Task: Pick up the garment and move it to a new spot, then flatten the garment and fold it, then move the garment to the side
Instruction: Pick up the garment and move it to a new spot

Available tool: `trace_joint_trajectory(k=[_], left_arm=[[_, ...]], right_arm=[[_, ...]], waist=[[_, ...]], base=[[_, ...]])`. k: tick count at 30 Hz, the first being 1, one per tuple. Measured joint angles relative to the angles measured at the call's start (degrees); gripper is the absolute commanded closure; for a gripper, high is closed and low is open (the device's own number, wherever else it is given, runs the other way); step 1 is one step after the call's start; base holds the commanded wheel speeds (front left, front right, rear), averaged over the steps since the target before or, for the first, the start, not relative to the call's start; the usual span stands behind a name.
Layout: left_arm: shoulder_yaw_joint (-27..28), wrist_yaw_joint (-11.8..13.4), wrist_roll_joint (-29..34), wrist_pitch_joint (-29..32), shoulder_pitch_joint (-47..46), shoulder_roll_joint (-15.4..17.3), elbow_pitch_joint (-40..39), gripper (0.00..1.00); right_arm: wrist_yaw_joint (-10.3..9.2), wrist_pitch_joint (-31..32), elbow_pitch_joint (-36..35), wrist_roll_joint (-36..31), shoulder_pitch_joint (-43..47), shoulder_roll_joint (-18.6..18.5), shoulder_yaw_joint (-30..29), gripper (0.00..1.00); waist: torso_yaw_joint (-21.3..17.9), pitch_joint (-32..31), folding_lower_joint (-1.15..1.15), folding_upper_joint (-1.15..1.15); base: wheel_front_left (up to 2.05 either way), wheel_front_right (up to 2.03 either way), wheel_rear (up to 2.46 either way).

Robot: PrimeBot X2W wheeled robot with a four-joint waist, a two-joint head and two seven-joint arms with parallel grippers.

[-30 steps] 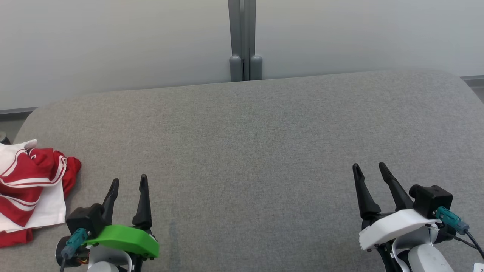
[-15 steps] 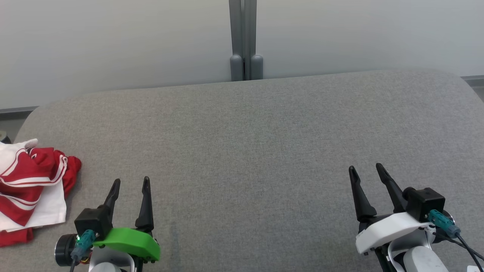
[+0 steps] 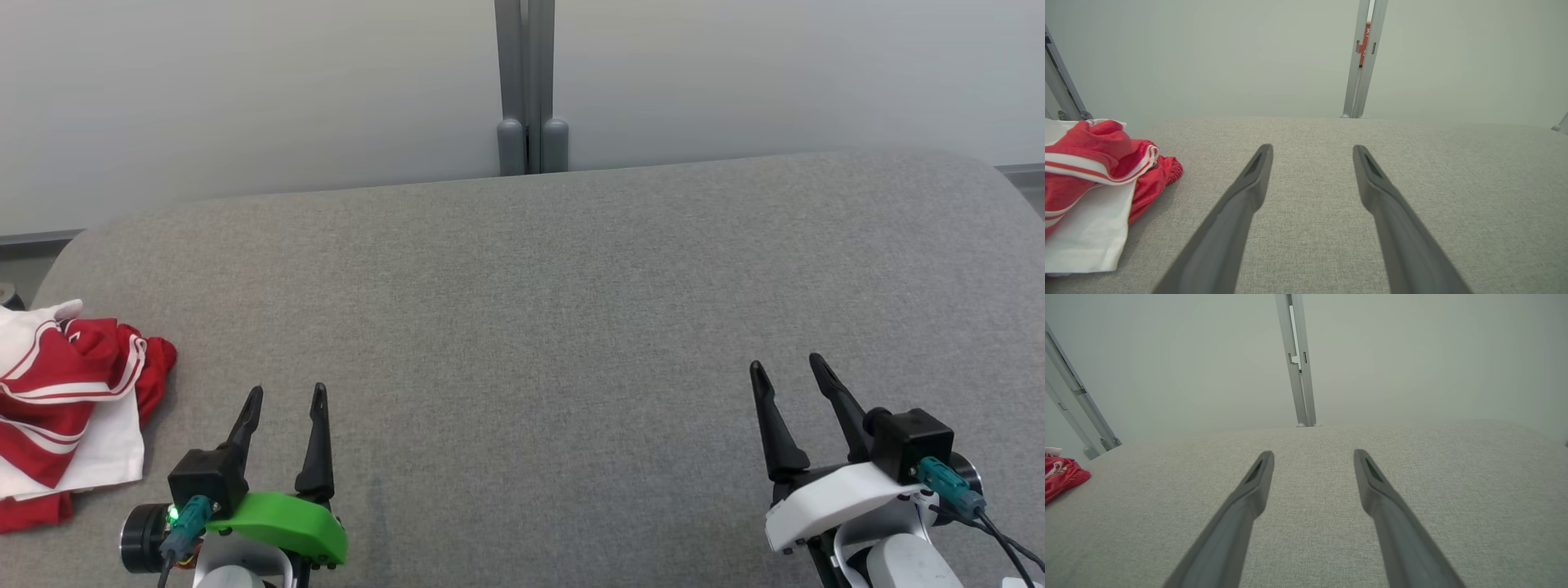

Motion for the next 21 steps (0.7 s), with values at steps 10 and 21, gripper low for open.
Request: trace_joint_trajectory(k=[10, 21], left_arm=[[0.6, 0.8, -0.4, 0.0, -0.7, -0.1, 0.2, 0.0], [1.6, 1.1, -0.4, 0.0, -2.1, 0.6, 0.0, 0.0]], right_arm=[[0.01, 0.1, -0.5, 0.1, 0.0, -0.1, 0.1, 0.0], [0.01, 1.1, -3.0, 0.7, -0.2, -0.1, 2.7, 0.0]], waist=[[1.7, 0.2, 0.0, 0.0], [9.2, 0.9, 0.0, 0.0]], base=[[0.0, 0.0, 0.0], [0.0, 0.0, 0.0]])
